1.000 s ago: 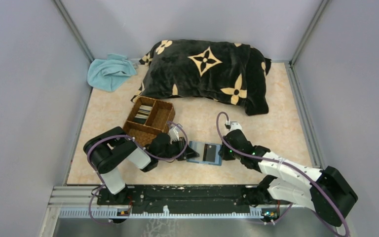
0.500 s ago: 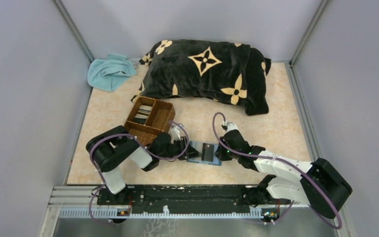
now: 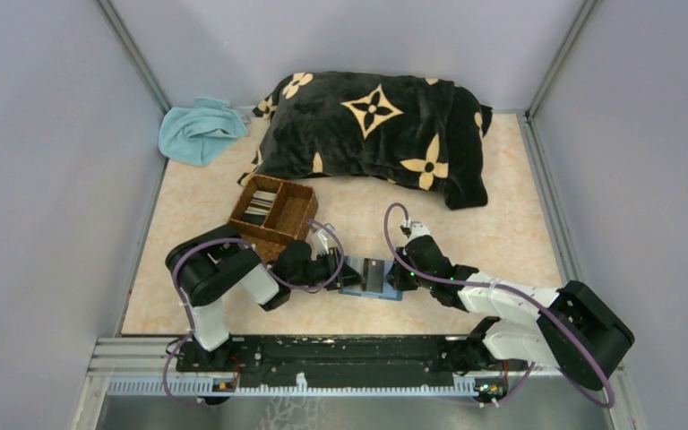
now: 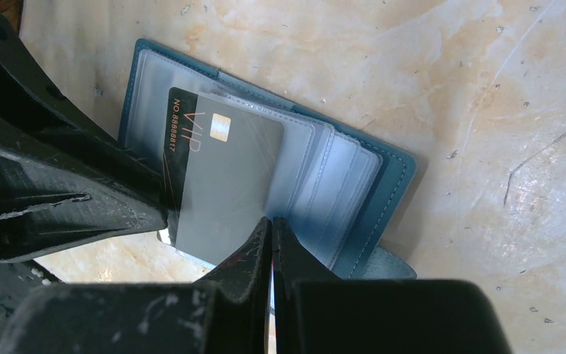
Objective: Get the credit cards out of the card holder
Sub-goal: Remove the credit card from the card holder.
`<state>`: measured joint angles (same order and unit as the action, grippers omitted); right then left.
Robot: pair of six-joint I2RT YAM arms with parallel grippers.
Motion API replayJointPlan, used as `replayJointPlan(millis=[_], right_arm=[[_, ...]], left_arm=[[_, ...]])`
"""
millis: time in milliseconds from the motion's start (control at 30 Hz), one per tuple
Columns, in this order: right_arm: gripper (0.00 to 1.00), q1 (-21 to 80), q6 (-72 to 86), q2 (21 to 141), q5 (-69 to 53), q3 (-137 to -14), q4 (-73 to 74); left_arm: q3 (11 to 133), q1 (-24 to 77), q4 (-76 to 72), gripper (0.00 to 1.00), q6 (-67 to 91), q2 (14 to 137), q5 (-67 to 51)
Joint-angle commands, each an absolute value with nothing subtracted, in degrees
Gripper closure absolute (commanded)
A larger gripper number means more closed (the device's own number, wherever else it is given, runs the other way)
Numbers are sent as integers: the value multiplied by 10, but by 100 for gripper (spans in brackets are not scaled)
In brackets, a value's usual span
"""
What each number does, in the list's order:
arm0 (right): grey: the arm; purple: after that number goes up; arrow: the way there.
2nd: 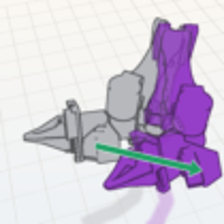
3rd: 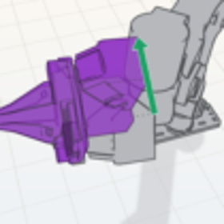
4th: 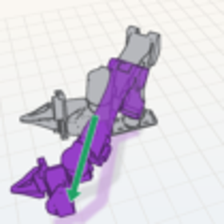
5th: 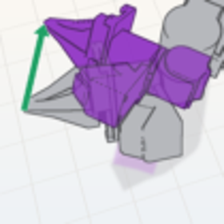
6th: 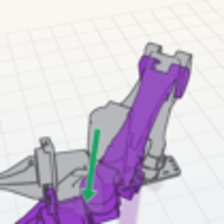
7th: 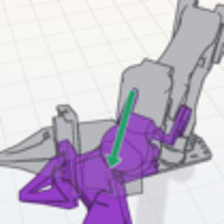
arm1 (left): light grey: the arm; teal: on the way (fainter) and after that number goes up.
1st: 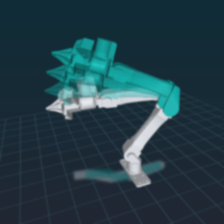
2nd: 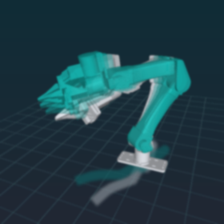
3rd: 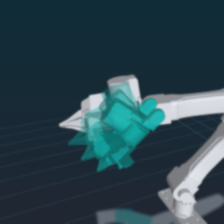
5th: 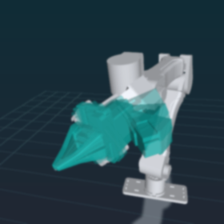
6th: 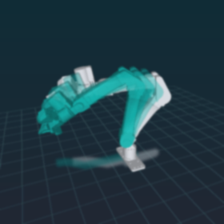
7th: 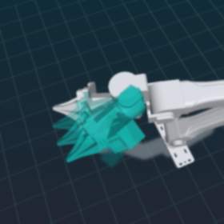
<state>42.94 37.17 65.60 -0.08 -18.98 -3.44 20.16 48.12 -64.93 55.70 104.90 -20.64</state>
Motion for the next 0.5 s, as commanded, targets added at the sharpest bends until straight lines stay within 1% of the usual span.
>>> replayJointPlan(millis=[0,133,200,267,300,467], right_arm=[[100,426,372,670,-3,-172,-26],[100,426,373,669,-1,-169,-27],[100,426,373,670,0,-168,-27],[100,426,373,670,1,-168,-27],[100,427,373,670,2,-169,-26],[100,426,373,669,4,-173,-18]], left_arm=[[207,480,-666,72,568,1078,-226],[206,480,-684,78,573,1089,-235],[204,480,-690,86,576,1091,-239],[200,480,-692,97,573,1089,-238],[198,479,-692,100,572,1087,-236],[171,469,-691,100,560,1065,-229]])
